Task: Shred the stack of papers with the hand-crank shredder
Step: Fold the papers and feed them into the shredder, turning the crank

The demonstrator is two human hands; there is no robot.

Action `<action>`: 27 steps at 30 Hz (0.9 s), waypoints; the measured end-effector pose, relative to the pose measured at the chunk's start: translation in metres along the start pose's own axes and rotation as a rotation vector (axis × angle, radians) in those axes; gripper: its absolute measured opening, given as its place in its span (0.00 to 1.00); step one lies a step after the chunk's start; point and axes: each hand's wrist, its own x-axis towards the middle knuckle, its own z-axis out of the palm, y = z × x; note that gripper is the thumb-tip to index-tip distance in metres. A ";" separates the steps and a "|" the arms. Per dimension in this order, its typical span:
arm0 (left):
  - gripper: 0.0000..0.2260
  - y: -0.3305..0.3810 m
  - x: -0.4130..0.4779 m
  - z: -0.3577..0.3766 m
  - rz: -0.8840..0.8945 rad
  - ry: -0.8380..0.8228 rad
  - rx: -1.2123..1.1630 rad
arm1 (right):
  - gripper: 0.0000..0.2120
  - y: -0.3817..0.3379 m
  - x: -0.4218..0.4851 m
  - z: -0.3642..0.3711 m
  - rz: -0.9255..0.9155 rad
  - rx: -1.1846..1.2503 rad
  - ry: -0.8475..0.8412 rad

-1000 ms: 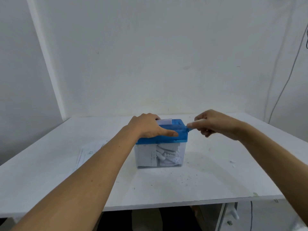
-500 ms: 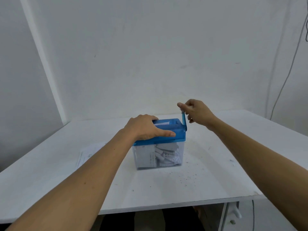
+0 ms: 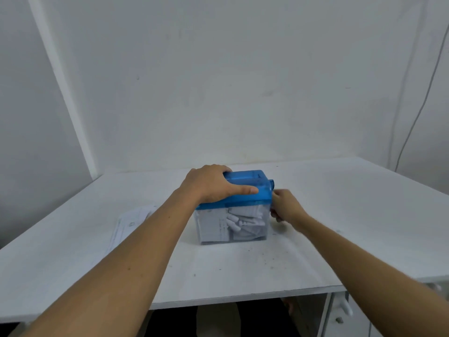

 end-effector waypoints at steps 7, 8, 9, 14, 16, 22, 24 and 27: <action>0.43 -0.001 0.002 0.000 -0.011 -0.015 0.025 | 0.16 -0.016 -0.050 -0.032 0.024 -0.145 -0.150; 0.41 0.000 0.001 0.000 -0.013 -0.022 0.022 | 0.14 -0.023 -0.057 -0.041 -0.001 -0.137 -0.186; 0.40 0.000 0.001 -0.001 -0.015 -0.025 0.014 | 0.13 -0.033 -0.062 -0.051 -0.034 -0.104 -0.211; 0.39 0.001 -0.001 -0.001 -0.022 -0.026 0.009 | 0.17 -0.078 -0.061 -0.095 -0.160 0.008 -0.294; 0.40 0.001 -0.001 -0.001 -0.020 -0.031 0.007 | 0.18 -0.085 -0.046 -0.099 -0.174 -0.008 -0.238; 0.42 0.003 -0.001 -0.004 -0.015 -0.048 0.013 | 0.19 -0.087 0.007 -0.072 -0.142 -0.100 0.047; 0.41 0.004 0.000 -0.004 -0.014 -0.068 0.015 | 0.18 -0.083 0.022 -0.063 -0.123 -0.214 0.076; 0.40 0.003 0.001 -0.005 -0.015 -0.086 0.026 | 0.15 -0.084 0.030 -0.052 -0.143 -0.389 0.082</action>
